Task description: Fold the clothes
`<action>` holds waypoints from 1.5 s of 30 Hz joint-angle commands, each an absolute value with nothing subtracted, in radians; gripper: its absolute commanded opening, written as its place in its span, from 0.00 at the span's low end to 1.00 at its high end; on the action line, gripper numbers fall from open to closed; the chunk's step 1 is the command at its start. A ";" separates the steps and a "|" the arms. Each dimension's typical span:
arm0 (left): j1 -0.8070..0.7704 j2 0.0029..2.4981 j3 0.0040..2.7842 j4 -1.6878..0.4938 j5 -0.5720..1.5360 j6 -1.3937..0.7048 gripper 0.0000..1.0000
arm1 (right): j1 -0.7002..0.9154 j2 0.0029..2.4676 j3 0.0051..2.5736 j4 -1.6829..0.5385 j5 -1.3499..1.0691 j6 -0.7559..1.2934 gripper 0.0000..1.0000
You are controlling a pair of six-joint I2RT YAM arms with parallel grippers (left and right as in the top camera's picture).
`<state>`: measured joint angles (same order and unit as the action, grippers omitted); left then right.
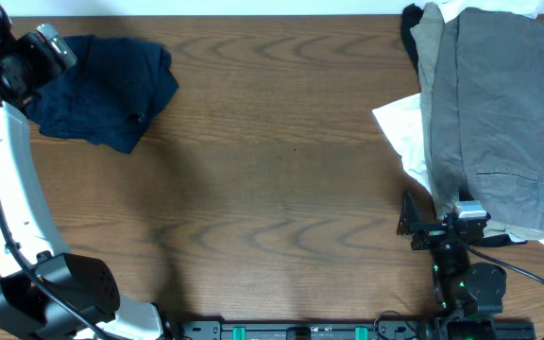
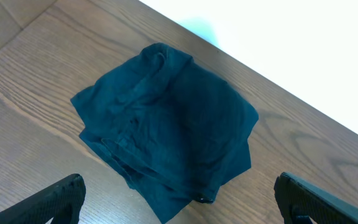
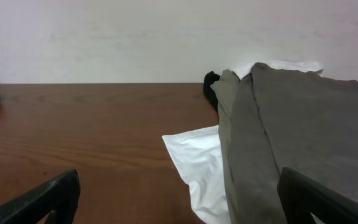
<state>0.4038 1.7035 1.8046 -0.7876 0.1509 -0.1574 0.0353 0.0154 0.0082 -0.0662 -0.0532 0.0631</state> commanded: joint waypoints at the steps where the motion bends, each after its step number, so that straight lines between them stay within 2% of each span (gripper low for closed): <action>1: 0.427 1.708 1.805 -0.789 0.153 -0.159 0.98 | 0.027 0.009 0.006 -0.069 -0.057 0.051 0.99; 10: 0.526 1.702 1.804 -0.789 0.152 -0.159 0.98 | 0.027 0.009 0.006 -0.069 -0.057 0.051 0.99; 19: 0.538 1.627 1.804 -0.796 0.090 -0.147 0.98 | 0.027 0.009 0.006 -0.070 -0.057 0.051 0.99; 24: 0.535 1.591 1.791 -0.743 0.253 -0.236 0.98 | 0.027 0.009 0.006 -0.070 -0.057 0.051 0.99; 28: 0.481 1.538 1.721 -0.555 0.410 -0.238 0.98 | 0.027 0.009 0.006 -0.070 -0.057 0.051 0.99; 35: 0.334 1.369 1.440 -0.196 0.415 -0.198 0.98 | 0.027 0.009 0.006 -0.069 -0.057 0.051 0.99; 45: 0.261 0.952 0.752 0.308 0.427 -0.204 0.98 | 0.027 0.009 0.006 -0.069 -0.057 0.051 0.99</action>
